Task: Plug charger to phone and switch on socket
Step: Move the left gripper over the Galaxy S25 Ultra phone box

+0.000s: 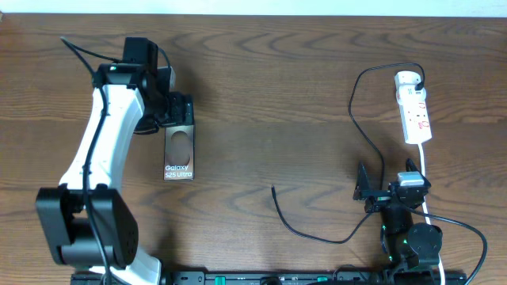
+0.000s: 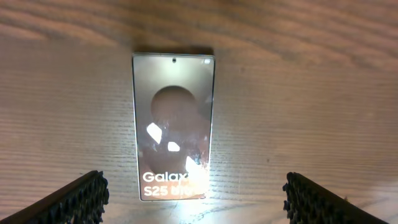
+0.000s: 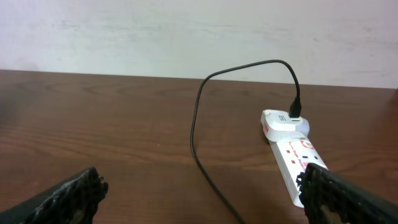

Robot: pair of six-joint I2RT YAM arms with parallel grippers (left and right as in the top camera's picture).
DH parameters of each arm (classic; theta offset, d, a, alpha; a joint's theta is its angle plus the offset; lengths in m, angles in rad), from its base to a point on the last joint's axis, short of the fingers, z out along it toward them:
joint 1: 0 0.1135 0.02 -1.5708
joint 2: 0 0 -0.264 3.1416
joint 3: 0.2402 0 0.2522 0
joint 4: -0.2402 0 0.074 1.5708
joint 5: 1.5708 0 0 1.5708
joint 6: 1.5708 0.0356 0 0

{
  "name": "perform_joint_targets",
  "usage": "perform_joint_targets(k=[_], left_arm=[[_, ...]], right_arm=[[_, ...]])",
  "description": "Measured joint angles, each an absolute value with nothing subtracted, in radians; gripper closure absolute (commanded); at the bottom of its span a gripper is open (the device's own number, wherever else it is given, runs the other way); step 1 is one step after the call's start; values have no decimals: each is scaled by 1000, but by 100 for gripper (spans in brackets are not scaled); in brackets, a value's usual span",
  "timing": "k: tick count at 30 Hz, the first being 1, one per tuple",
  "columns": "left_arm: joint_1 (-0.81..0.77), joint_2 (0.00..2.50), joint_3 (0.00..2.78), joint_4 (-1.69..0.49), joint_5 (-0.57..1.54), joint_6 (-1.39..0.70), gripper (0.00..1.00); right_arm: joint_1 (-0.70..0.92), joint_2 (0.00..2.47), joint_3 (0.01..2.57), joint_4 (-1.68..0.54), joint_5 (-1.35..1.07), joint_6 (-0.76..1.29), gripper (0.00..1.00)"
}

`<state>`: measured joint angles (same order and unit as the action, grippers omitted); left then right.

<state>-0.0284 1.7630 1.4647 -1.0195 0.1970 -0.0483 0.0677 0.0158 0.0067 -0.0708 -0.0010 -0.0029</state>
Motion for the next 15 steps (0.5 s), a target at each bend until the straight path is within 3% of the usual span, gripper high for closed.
perform_joint_targets(k=[15], left_arm=[[-30,1805,1348,-952,195,-22,11]], right_arm=[[68,15,7,-71,0,-3,0]])
